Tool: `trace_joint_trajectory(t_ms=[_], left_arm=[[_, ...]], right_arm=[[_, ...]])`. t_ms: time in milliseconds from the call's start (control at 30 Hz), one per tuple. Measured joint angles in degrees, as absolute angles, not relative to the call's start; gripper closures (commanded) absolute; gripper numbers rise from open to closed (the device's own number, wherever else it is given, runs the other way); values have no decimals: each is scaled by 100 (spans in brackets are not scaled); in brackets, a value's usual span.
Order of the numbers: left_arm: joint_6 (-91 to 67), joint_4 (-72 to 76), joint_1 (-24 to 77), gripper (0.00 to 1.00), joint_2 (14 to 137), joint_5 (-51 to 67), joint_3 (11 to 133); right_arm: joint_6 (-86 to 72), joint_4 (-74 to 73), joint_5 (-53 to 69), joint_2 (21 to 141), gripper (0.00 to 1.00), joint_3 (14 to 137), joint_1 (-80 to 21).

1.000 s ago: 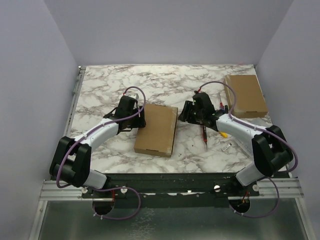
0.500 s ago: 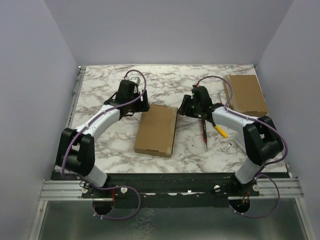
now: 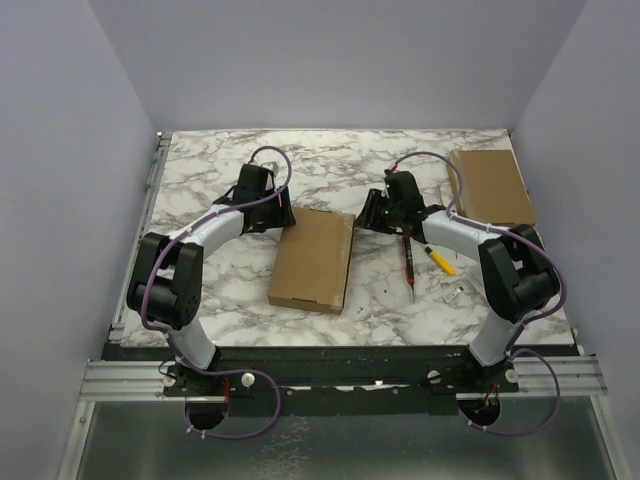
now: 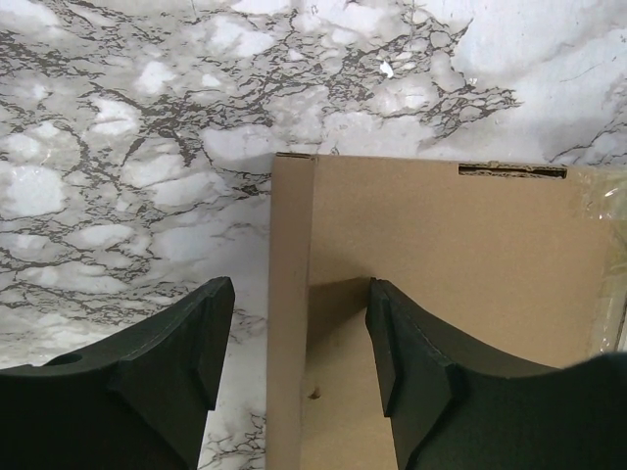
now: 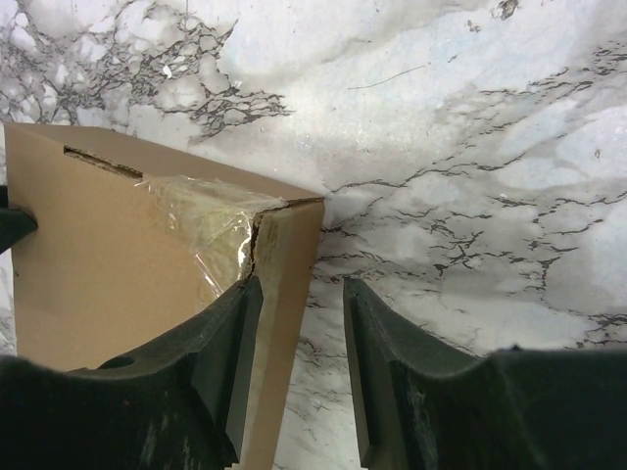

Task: Unpack the express box
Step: Open the express box at the center of the board.

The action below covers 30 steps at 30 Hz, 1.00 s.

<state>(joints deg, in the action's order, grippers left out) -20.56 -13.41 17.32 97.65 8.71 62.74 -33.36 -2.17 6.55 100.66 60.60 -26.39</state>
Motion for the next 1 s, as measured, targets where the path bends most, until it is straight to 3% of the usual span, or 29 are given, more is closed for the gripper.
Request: trace_joint_trajectory(t_ms=[333,633,1000], left_arm=[[-2053,-1243,1726,39,9717,878,6200],[-2053,-1236,1721,39,9717,880,6198],[-2071,-1194,1708,41,9706,873,6167]], right_arm=[[-3247,-303,687,9786,49,6088,-2639],[-3251,-272,738,9902,52,6145,-2639],[-3347,-268,633,10103,72,6163,-2646]])
